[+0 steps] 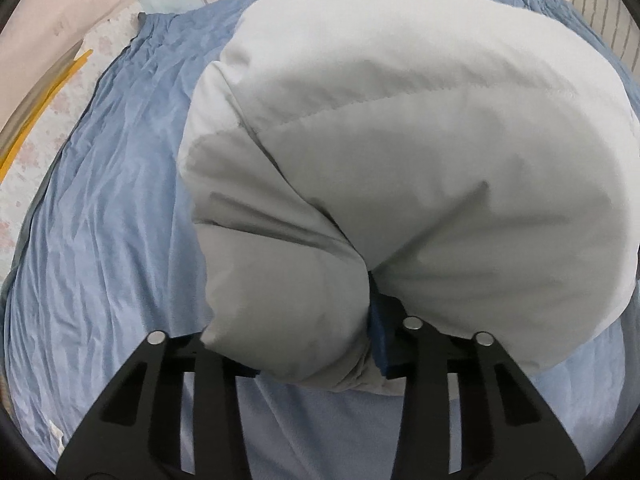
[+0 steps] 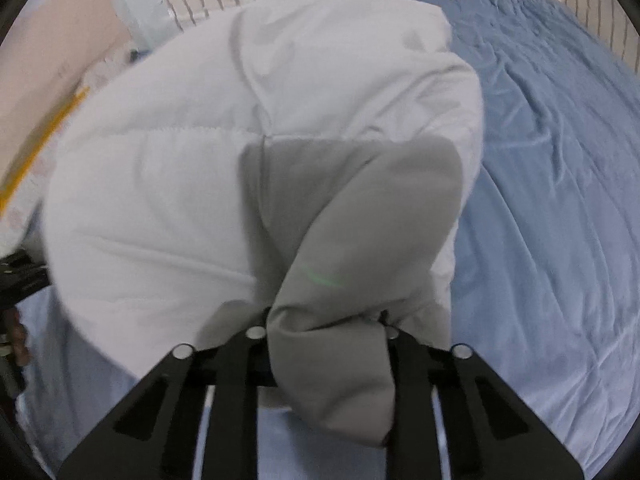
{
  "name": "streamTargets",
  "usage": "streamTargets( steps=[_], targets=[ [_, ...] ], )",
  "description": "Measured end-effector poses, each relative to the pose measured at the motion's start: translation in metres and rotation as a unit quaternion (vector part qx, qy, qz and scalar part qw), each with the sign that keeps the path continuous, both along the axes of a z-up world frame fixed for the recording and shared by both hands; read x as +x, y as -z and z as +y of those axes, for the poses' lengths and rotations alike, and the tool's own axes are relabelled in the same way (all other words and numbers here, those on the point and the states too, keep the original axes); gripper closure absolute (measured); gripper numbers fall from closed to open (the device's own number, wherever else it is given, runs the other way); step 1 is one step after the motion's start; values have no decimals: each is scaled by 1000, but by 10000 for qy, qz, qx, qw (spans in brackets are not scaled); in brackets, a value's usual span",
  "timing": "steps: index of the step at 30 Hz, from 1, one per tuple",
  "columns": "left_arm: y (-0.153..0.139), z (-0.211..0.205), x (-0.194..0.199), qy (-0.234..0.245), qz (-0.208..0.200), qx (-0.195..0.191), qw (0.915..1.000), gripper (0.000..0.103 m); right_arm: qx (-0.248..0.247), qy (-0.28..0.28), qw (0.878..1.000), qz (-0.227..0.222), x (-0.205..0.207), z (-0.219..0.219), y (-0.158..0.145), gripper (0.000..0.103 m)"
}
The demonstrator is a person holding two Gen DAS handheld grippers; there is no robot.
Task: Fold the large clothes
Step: 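Hold the jacket bundle with both tools and tuck the edge under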
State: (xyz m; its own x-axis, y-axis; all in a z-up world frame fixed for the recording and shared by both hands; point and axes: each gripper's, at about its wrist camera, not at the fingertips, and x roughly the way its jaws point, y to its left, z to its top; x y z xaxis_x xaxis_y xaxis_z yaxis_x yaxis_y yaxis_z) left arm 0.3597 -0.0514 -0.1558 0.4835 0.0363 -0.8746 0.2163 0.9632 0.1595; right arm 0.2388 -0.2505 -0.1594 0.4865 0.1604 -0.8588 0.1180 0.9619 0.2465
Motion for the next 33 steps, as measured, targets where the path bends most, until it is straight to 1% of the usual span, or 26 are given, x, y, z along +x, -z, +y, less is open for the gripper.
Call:
streamTargets(
  steps=[3,4,5,6,8,9,11,13,15,16,17,19,21,22,23,26,30,33],
  targets=[
    [-1,-3,-1,-54,5,-66,10000,68,407,80,9991,-15,-11,-13,-7,85],
    [-1,-4,-1,-70,8,-63,10000,68,521,83,9986,29,-13,-14,-7,84],
    [0,-6,-2,-78,18,-63,9999,68,627,105,9979,86,-14,-15,-7,80],
    [0,-8,-2,-82,21,-66,9999,68,665,154,9977,61,-15,-15,-8,78],
    [0,-12,-3,-83,33,-58,9999,68,616,202,9979,31,-16,-16,-4,68],
    [0,-15,-4,-75,39,-44,10000,68,538,194,9984,36,-16,-14,-3,67],
    [0,-16,-6,-57,33,-13,10000,67,408,202,9990,23,-15,-15,-1,57],
    [-6,-10,-2,-49,29,1,10000,67,396,262,9988,66,-14,-12,1,52],
    [-4,-17,-2,-39,2,32,10000,67,399,305,9987,102,-11,-13,4,50],
    [-10,-19,-2,-30,-20,58,10000,67,384,340,9986,117,-9,-12,7,49],
    [-11,-19,-3,-24,-41,86,10000,67,372,349,9986,126,-8,-12,8,49],
    [-8,-17,-6,-28,-86,132,9999,69,225,322,9991,150,-6,-6,8,52],
    [-12,-21,-12,-6,-146,72,9999,73,23,271,9994,195,-3,-1,6,58],
    [-16,-21,-14,7,-174,13,9998,74,-31,256,9995,207,-5,0,6,63],
    [-13,-21,-16,15,-190,-25,9998,75,-96,236,9994,219,-4,1,5,66],
    [-15,-19,-19,45,-203,-154,9997,75,-247,167,9992,254,-3,5,4,69],
    [-4,-25,-21,153,-219,-39,9996,75,-501,102,9983,261,1,15,6,69],
    [-7,-30,-20,104,-211,-25,9997,75,-612,90,9976,308,12,20,9,72]
  ],
)
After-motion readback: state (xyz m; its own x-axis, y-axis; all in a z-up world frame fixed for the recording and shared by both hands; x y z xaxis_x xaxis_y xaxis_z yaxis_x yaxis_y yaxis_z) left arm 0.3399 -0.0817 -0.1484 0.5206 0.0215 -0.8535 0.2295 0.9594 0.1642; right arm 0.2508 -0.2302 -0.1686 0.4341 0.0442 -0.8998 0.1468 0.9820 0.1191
